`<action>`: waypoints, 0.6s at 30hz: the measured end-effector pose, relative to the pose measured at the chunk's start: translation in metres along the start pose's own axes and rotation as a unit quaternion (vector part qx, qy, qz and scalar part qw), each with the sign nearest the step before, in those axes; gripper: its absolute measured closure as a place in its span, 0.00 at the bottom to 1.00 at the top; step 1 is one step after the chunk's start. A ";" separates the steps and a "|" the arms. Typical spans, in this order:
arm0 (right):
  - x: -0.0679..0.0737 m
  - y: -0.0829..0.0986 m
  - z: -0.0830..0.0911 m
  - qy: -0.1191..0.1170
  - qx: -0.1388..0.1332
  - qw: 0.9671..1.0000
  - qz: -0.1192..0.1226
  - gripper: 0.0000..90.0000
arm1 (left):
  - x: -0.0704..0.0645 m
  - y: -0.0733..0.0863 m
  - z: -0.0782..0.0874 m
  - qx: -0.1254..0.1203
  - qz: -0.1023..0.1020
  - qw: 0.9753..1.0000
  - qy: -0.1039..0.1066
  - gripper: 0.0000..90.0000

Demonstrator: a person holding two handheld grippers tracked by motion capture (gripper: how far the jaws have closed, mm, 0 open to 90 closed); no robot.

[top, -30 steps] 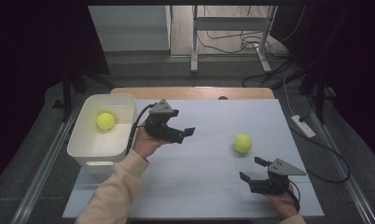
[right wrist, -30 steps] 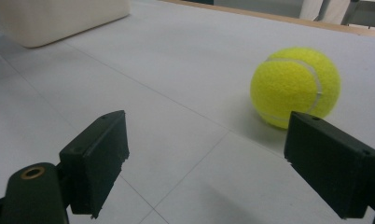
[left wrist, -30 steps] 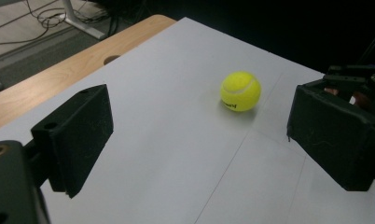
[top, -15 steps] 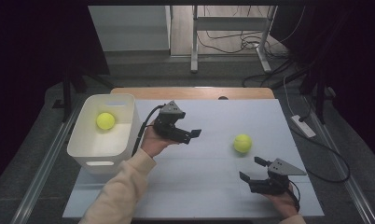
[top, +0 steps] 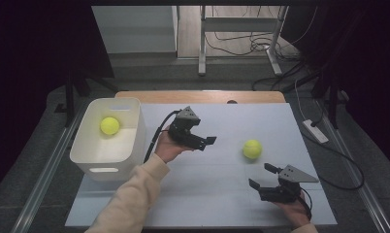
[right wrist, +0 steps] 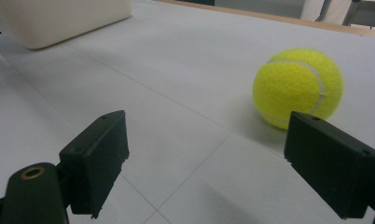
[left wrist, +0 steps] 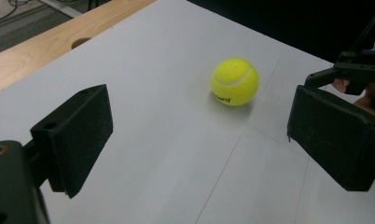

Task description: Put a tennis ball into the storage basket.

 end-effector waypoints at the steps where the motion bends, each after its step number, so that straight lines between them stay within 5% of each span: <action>1: 0.000 0.000 0.000 0.000 0.000 1.000 0.000 0.15 | 0.000 0.000 -0.001 0.000 0.001 1.000 0.001 0.08; 18: 0.001 -0.002 0.001 0.000 -0.003 1.000 -0.004 0.15 | -0.003 -0.003 -0.023 0.015 -0.005 1.000 0.009 0.09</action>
Point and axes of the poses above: each handheld gripper's, and its own axes: z roughly backward along the jaws, y roughly out of its underside, x roughly to its left, the point moved 10 cm from there along -z, roughly forward along the jaws, and after that the axes turned 14 degrees about x, right-handed, at the moved point
